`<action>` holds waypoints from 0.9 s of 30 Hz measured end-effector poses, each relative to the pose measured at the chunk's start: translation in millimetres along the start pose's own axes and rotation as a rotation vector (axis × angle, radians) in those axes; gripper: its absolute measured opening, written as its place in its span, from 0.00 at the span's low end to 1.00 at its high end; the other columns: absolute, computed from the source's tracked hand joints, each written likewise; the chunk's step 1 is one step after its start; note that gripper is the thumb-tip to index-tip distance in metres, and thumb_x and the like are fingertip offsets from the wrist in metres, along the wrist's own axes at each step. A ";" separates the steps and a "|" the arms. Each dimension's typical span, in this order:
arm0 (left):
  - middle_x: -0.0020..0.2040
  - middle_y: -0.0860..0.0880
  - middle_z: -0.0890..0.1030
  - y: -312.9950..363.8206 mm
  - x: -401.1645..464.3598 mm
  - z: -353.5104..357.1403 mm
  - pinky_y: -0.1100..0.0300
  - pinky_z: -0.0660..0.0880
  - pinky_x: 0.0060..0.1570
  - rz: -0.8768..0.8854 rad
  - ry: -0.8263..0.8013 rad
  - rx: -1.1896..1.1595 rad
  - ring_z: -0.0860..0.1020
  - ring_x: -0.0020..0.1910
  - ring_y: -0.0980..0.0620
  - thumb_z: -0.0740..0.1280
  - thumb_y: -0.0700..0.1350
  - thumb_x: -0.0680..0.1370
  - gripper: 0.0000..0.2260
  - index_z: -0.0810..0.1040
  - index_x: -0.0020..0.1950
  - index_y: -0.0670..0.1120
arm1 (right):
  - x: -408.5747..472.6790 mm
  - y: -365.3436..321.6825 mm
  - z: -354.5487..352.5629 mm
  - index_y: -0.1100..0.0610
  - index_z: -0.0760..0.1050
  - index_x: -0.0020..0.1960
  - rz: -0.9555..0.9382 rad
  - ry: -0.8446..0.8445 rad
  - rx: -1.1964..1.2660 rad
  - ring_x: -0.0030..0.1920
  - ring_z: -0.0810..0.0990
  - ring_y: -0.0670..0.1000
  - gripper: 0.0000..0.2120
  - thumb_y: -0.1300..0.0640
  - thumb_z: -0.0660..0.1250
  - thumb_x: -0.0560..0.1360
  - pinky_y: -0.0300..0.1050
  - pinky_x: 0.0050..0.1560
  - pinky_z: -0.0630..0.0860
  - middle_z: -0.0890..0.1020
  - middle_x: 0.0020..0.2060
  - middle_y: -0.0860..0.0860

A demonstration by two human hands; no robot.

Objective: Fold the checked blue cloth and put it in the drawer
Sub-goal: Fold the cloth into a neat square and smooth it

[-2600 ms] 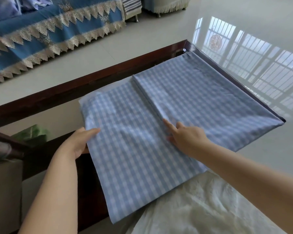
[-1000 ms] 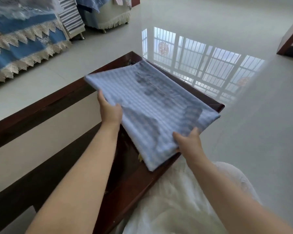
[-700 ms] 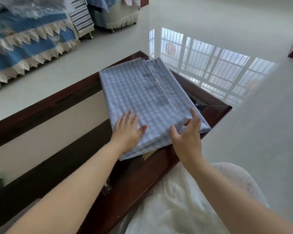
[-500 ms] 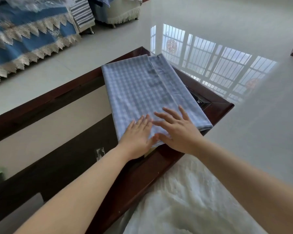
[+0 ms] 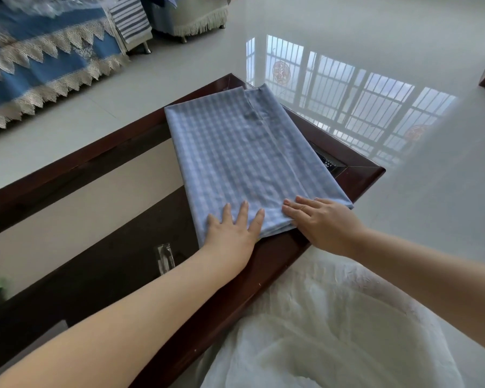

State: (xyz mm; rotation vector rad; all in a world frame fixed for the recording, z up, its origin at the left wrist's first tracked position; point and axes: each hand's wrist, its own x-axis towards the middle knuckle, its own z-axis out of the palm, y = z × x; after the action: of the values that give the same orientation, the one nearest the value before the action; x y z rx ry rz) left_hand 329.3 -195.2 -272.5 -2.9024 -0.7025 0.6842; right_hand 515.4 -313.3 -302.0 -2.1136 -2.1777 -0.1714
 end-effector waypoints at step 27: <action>0.75 0.55 0.61 -122.0 -30.0 55.0 0.62 0.55 0.74 0.376 0.399 -0.338 0.52 0.75 0.66 0.66 0.68 0.70 0.41 0.59 0.76 0.49 | 44.4 -0.9 -48.7 0.49 0.69 0.63 0.151 -0.521 -0.034 0.43 0.79 0.59 0.22 0.62 0.54 0.71 0.50 0.46 0.78 0.82 0.48 0.52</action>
State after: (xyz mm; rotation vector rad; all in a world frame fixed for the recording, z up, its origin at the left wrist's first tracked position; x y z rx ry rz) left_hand 230.4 -101.5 -288.2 -3.3662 -0.2448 -0.0171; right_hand 513.0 -276.9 -247.2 -2.5543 -2.2505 0.4023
